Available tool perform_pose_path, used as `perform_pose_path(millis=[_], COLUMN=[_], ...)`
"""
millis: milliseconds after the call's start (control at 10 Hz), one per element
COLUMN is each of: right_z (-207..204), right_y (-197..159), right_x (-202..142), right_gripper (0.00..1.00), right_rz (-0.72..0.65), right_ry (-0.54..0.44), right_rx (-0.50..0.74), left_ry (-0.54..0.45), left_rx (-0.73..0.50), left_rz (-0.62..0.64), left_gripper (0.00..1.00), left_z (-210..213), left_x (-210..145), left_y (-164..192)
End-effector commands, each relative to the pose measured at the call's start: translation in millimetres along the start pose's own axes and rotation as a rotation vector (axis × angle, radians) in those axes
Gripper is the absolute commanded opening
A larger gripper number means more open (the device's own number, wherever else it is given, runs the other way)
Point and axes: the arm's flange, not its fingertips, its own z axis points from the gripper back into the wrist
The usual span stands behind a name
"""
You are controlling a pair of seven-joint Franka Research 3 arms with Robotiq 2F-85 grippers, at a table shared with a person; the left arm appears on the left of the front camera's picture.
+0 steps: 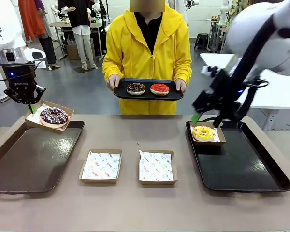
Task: Individually package the donuts and arrange them on the tray.
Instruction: Place the picked Paper togo box on the Handle tray while simultaneously picking up another Paper togo box from the table with the other hand.
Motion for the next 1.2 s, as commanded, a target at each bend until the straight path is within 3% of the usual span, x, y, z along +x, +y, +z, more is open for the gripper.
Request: perform_pose_path(millis=[0, 500, 1100], right_z=[-31.9, -86.7, -133.0], right_y=[26.1, 38.1, 52.9], right_x=[10.3, 35.2, 52.7], right_gripper=[1.0, 1.0, 1.0], right_rz=[-0.034, -0.109, -0.183], right_ry=[0.031, 0.05, 0.046], right_rx=[-0.126, -0.228, -0.305], left_ry=[-0.026, -0.015, 0.005], left_rx=[-0.03, -0.094, -0.049], left_rz=[-0.041, -0.068, -0.006], left_gripper=[0.01, 0.01, 0.01], left_z=[-19.2, -58.6, -73.5], left_x=[-6.0, 1.6, 36.6], left_y=[13.4, 29.1, 36.3])
